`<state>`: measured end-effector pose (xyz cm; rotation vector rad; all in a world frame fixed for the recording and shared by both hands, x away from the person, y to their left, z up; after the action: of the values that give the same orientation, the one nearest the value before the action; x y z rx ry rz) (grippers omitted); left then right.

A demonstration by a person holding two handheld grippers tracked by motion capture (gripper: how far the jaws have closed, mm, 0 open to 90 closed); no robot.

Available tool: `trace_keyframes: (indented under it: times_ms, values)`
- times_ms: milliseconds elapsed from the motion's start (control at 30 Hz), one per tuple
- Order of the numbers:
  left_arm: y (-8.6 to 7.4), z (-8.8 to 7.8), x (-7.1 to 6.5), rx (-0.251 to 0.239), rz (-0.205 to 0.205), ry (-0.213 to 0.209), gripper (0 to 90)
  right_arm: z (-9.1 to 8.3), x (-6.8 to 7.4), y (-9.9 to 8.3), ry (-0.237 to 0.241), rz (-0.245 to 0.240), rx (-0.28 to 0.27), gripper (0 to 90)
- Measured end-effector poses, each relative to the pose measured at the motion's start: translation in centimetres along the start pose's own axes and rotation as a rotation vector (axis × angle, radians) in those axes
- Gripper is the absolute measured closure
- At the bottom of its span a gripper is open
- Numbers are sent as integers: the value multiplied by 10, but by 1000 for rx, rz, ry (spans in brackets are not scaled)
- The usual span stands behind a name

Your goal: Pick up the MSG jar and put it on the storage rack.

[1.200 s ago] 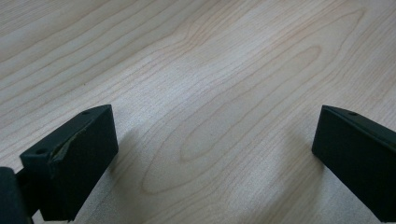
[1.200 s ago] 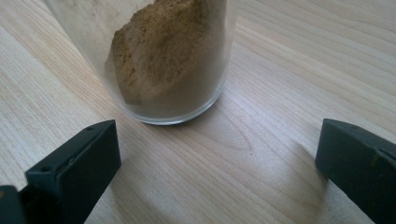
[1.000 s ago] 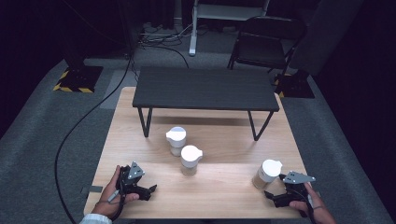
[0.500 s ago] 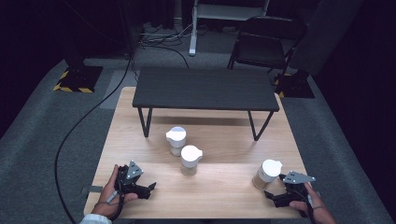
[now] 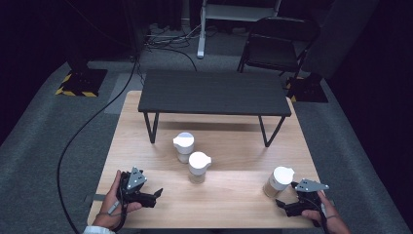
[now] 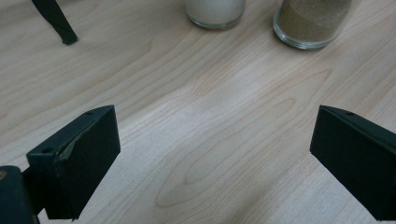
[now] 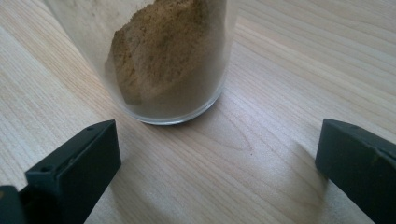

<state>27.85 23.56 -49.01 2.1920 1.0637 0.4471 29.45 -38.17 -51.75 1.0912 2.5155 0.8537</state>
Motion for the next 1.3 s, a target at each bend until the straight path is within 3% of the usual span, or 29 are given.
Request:
trace_keyframes:
  times_ms: [600,1300]
  values:
    - [8,-6,-6,-29,27,6,12,0,0,0,0,0,0,0]
    - [29,15,2,-7,28,-29,12,0,0,0,0,0,0,0]
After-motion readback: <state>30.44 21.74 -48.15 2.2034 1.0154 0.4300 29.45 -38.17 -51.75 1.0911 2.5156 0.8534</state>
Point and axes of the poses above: each handheld gripper's, and its own axes: z roughly forward along the jaws, y roughly out of its top, x roughly to its left, the point moved 10 cm from there along z, roughly forward along the jaws, and after that the axes turned 8 degrees about x, right-handed, at the moved point
